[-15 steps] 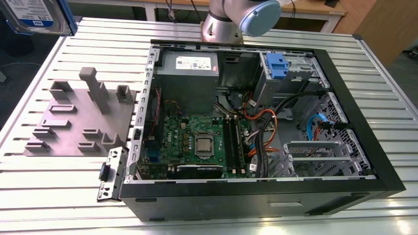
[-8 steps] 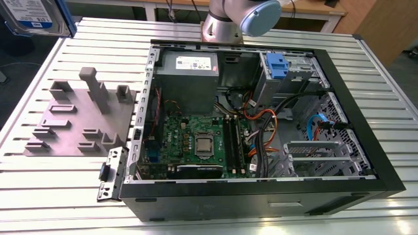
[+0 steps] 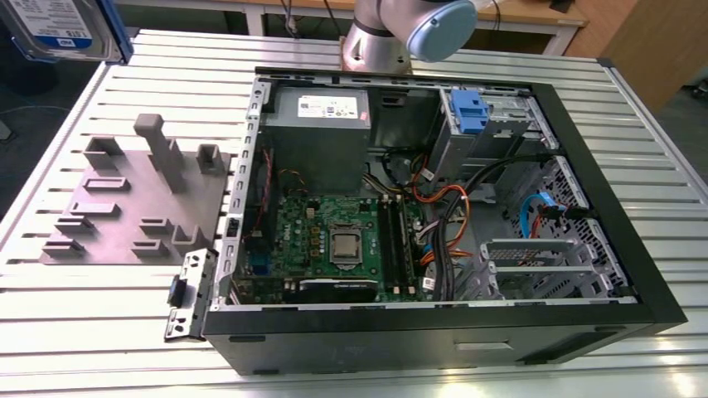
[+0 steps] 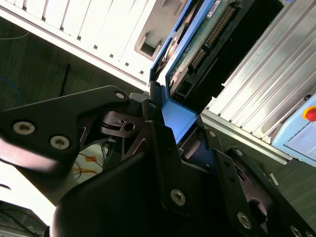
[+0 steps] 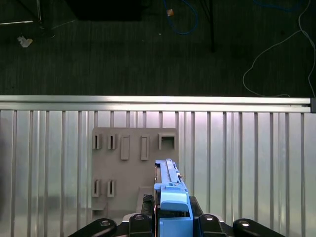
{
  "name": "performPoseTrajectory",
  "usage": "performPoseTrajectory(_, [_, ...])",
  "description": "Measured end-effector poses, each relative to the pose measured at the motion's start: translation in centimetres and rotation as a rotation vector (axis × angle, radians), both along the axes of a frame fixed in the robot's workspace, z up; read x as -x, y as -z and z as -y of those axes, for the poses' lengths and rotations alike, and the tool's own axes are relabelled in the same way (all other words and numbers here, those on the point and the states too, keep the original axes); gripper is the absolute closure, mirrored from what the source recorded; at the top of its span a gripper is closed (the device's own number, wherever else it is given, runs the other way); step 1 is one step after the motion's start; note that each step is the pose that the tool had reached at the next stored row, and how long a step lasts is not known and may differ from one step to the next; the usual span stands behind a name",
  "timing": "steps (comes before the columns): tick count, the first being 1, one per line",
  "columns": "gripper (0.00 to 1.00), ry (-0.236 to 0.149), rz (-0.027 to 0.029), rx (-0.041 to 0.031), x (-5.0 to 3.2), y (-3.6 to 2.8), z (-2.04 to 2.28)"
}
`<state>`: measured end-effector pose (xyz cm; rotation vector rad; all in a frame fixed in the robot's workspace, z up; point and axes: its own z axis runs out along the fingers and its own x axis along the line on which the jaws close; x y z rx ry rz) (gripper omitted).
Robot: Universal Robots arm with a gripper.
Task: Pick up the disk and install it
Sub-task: 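Pick up the disk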
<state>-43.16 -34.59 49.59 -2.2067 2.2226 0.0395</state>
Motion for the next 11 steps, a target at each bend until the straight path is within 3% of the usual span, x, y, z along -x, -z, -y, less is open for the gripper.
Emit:
performPoseTrajectory(6, [0.64, 0.000, -0.0001, 0.0000, -0.17, 0.00, 0.08])
performPoseTrajectory(11, [0.64, 0.000, -0.0001, 0.0000, -0.19, 0.00, 0.45])
